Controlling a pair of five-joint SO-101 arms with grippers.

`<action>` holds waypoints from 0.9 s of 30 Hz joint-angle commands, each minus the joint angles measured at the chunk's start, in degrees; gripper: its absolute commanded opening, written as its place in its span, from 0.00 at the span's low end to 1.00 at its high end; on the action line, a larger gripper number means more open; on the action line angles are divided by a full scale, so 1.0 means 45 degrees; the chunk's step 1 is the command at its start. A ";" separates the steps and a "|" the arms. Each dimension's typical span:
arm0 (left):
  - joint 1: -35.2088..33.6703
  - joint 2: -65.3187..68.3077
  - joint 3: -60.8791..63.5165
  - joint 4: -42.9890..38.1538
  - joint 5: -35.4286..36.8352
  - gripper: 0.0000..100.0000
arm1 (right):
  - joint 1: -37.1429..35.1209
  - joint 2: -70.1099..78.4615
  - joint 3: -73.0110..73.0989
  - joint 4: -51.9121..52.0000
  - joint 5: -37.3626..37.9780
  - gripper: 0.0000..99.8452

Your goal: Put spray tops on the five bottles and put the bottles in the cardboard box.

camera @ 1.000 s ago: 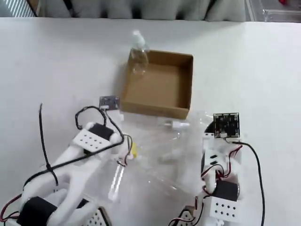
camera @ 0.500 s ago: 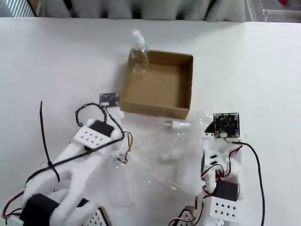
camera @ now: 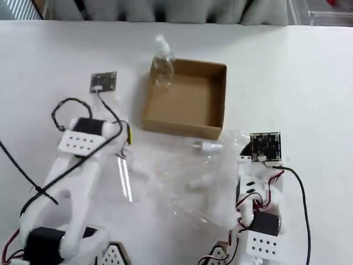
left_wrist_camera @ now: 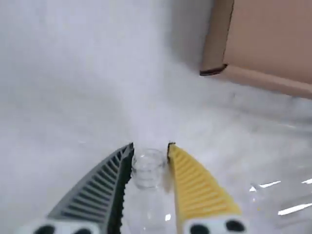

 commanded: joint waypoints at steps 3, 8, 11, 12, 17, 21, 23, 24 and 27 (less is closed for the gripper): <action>-0.1573 0.0068 -0.0977 -0.0234 -0.2071 0.02 | 0.0186 0.0068 0.0117 0.0107 0.0000 0.02; -0.2491 0.0166 -0.0938 -0.1582 -0.2110 0.02 | 0.0186 0.0068 0.0117 0.0107 0.0000 0.02; -0.2608 0.1006 -0.1407 -0.2090 -0.2110 0.02 | 0.0186 0.0068 0.0117 0.0127 0.0000 0.02; -0.2589 0.1475 -0.1680 -0.2188 -0.2110 0.02 | 0.0186 0.0068 0.0117 0.0127 0.0000 0.02; -0.2530 0.4503 -0.4161 -0.2129 -0.2129 0.02 | 0.0420 0.0068 0.0117 0.0127 0.0000 0.02; -0.2491 0.6320 -0.5802 -0.1719 -0.3849 0.10 | 0.0459 0.0068 0.0117 0.0127 0.0000 0.02; -0.2315 0.6730 -0.6232 -0.1114 -0.3731 0.16 | 0.0459 0.0068 0.0117 0.0127 0.0000 0.02; -0.2276 0.6828 -0.6369 -0.0879 -0.3516 0.19 | 0.0459 0.0068 0.0117 0.0127 0.0000 0.02; -0.2237 0.6847 -0.6603 -0.0547 -0.2872 0.24 | 0.0400 0.0068 0.0117 0.0127 0.0000 0.02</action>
